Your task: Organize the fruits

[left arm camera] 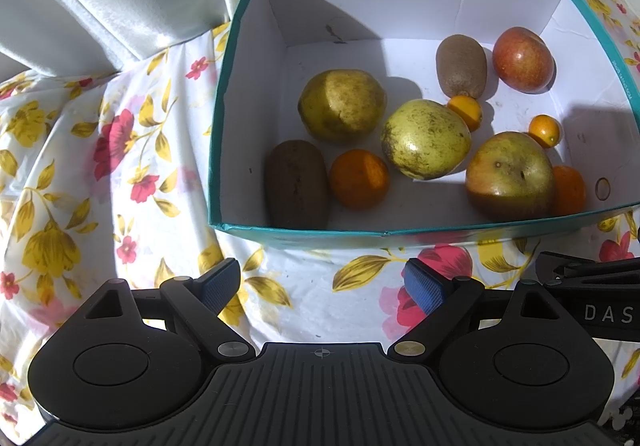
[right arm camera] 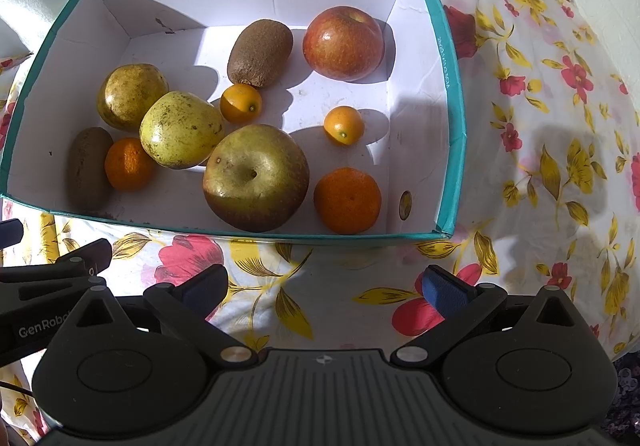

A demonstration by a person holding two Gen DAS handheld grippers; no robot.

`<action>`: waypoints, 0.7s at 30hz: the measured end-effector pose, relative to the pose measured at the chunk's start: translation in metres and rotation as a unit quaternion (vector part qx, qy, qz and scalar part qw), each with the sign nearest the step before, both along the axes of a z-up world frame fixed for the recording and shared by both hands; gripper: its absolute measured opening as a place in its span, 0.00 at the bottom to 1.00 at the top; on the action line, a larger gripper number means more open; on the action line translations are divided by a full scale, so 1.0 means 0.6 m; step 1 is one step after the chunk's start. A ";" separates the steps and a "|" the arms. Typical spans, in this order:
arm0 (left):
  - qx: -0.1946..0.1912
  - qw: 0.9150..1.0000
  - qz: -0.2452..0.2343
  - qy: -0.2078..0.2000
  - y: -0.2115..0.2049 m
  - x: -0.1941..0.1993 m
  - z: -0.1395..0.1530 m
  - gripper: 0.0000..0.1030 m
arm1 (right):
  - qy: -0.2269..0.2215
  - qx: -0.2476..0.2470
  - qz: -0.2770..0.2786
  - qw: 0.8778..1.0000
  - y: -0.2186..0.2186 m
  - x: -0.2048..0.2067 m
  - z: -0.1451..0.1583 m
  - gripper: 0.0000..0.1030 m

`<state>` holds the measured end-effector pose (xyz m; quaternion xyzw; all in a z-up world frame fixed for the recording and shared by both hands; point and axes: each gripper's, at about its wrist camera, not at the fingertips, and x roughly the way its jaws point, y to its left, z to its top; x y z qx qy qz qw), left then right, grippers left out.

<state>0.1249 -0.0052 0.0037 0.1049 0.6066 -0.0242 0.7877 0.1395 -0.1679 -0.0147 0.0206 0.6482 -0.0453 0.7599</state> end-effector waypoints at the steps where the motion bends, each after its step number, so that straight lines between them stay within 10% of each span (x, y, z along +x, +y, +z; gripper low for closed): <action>1: 0.000 1.000 0.000 0.000 0.000 0.000 0.000 0.90 | 0.000 0.000 0.000 1.000 0.000 0.000 0.000 1.00; 21: 0.000 1.000 -0.004 -0.006 0.000 0.001 -0.003 0.90 | 0.003 -0.003 0.002 1.000 0.001 0.003 -0.004 1.00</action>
